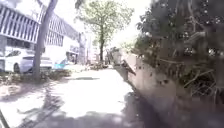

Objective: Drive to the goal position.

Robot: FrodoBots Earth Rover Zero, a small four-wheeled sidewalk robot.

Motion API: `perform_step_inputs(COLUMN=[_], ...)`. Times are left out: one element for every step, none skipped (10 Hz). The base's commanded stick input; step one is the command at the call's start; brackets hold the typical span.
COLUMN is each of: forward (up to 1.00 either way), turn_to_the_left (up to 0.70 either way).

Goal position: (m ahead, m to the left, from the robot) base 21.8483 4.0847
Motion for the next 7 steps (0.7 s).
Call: perform_step_inputs(forward=[0.45,0.45,0.47,0.7,0.7,0.7,0.7], turn_to_the_left=[0.0,0.0,0.0,0.0,0.0,0.0,0.0])
